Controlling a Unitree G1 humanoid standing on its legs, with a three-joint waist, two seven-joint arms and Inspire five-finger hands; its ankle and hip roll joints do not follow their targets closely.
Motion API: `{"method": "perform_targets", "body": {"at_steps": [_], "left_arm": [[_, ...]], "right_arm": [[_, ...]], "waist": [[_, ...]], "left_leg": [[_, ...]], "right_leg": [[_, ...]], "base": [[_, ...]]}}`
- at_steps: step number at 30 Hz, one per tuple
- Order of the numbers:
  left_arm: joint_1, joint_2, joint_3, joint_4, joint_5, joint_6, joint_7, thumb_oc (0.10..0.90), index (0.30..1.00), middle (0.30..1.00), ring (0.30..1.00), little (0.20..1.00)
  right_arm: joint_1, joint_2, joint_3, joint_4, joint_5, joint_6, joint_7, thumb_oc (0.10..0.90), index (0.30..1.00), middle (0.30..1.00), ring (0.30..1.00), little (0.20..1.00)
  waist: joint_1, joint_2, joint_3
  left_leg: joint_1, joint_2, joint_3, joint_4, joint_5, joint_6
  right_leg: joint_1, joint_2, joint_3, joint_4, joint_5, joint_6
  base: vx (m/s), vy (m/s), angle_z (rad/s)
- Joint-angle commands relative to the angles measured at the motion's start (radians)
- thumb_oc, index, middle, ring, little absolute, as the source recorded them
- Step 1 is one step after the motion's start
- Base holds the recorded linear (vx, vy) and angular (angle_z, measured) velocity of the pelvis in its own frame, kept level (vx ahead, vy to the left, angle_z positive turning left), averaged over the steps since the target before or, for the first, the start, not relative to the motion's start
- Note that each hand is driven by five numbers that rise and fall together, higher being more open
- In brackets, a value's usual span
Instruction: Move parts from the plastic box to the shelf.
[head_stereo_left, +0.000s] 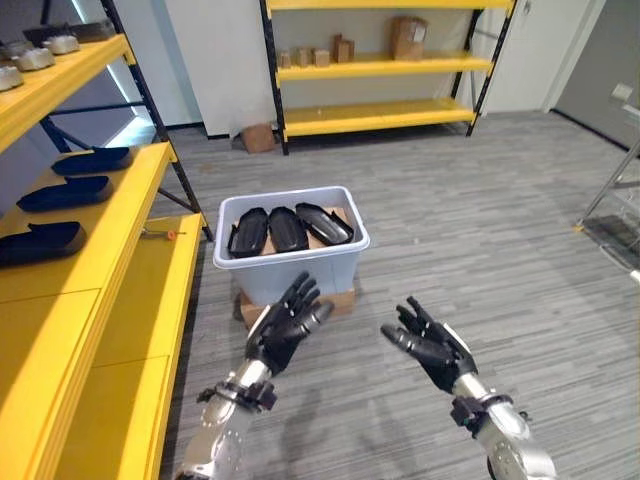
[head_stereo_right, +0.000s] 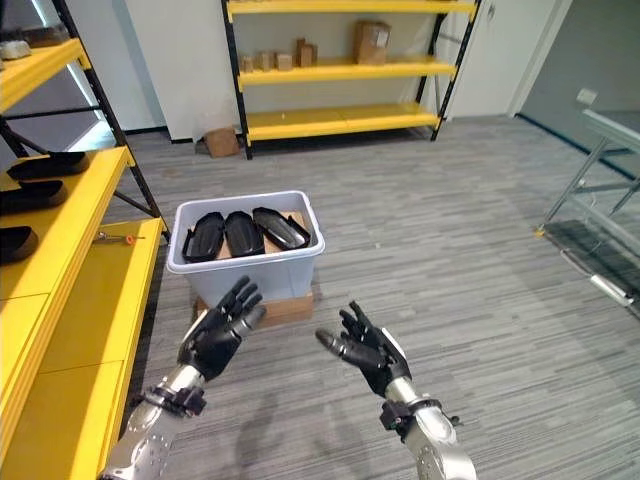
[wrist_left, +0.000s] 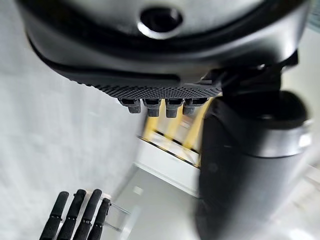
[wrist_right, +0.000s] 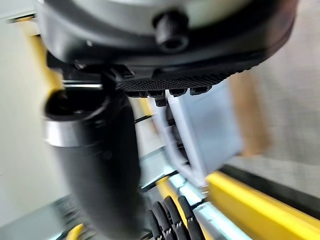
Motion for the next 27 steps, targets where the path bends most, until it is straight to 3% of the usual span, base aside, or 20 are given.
{"method": "perform_targets", "body": {"at_steps": [1, 12, 27], "left_arm": [[-0.085, 0.025, 0.035, -0.047, 0.008, -0.133, -0.009, 0.900, 1.000, 1.000, 1.000, 1.000], [-0.078, 0.016, 0.038, -0.068, -0.006, -0.093, -0.016, 0.900, 1.000, 1.000, 1.000, 1.000], [-0.063, 0.012, 0.045, -0.054, -0.020, -0.107, -0.025, 0.900, 1.000, 1.000, 1.000, 1.000]], "right_arm": [[-0.068, 0.002, -0.031, -0.070, 0.101, -0.043, 0.055, 0.900, 1.000, 1.000, 1.000, 1.000], [-0.065, 0.014, -0.006, -0.070, 0.056, -0.058, 0.053, 0.900, 1.000, 1.000, 1.000, 1.000], [-0.064, 0.017, -0.013, -0.069, 0.056, -0.066, 0.061, 0.900, 1.000, 1.000, 1.000, 1.000]], "waist": [[-0.003, -0.035, 0.002], [0.007, -0.040, 0.002], [0.011, -0.039, -0.001]], "left_leg": [[0.026, 0.004, 0.002, -0.008, -0.086, -0.006], [0.022, 0.004, -0.009, -0.008, -0.085, -0.005], [0.022, 0.003, -0.017, -0.008, -0.087, -0.008]], "right_leg": [[0.044, -0.035, -0.023, 0.015, -0.078, 0.072], [0.046, -0.036, -0.032, 0.014, -0.077, 0.074], [0.050, -0.037, -0.036, 0.016, -0.082, 0.074]], "base": [[0.00, 0.000, 0.00], [0.00, -0.003, 0.01], [0.00, 0.000, 0.00]]}}
